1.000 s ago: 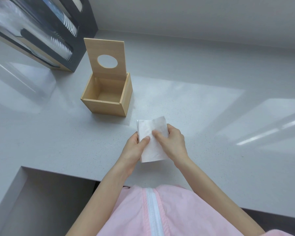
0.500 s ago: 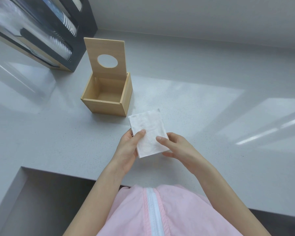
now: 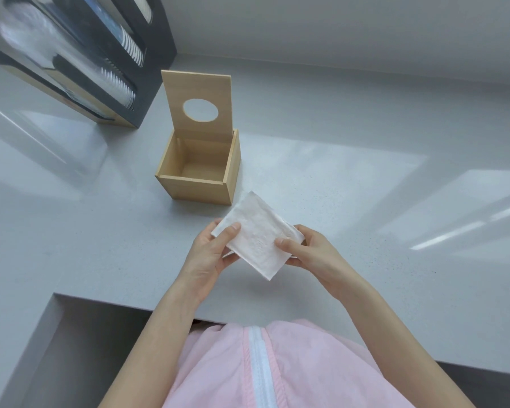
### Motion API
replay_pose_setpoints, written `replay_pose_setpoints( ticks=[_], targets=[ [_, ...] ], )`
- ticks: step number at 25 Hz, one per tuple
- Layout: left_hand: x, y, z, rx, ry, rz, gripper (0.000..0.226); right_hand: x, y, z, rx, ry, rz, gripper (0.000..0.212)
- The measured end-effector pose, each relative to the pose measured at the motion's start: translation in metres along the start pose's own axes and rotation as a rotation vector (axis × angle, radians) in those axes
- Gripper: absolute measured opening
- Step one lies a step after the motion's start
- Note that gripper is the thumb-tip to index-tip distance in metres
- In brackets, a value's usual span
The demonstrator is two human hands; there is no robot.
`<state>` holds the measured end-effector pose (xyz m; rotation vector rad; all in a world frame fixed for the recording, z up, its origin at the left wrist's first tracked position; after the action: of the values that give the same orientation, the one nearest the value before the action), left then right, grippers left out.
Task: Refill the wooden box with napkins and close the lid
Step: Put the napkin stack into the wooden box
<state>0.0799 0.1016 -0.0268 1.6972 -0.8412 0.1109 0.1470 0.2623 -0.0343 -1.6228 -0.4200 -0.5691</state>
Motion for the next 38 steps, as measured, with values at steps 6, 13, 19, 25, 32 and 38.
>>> replay_pose_setpoints(
  ticks=[6, 13, 19, 25, 32, 38],
  targets=[
    [0.000, 0.031, 0.037, -0.282, 0.033, 0.019, 0.015, -0.007, -0.026, -0.029, -0.059, 0.095, 0.081, 0.026],
    [-0.008, 0.060, 0.082, -0.440, 0.029, -0.066, 0.004, -0.024, -0.036, -0.070, -0.049, 0.222, 0.100, 0.019],
    [-0.019, 0.079, 0.112, -0.460, -0.033, -0.106, 0.009, -0.033, -0.048, -0.097, -0.020, 0.354, 0.143, 0.012],
    [-0.038, 0.105, 0.121, -0.583, -0.039, -0.239, 0.014, -0.043, -0.070, -0.105, 0.020, 0.440, 0.198, 0.008],
    [-0.061, 0.131, 0.116, -0.744, -0.002, -0.342, 0.006, -0.057, -0.108, -0.093, 0.185, 0.580, 0.307, 0.004],
    [-0.082, 0.146, 0.105, -1.057, 0.126, -0.429, 0.018, -0.082, -0.133, -0.083, 0.412, 0.639, 0.275, 0.021]
  ],
)
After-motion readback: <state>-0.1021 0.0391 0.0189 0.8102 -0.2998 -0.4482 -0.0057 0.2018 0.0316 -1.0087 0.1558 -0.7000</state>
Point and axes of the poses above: each hand's wrist, its own x-axis away from the middle knuckle, its own z-axis out of the back of the hand, y = z × x, the point moved 3 cm from there along -x, towards the middle knuckle, and after that the axes turned 5 degrees about -y, right-handed, at the moved point
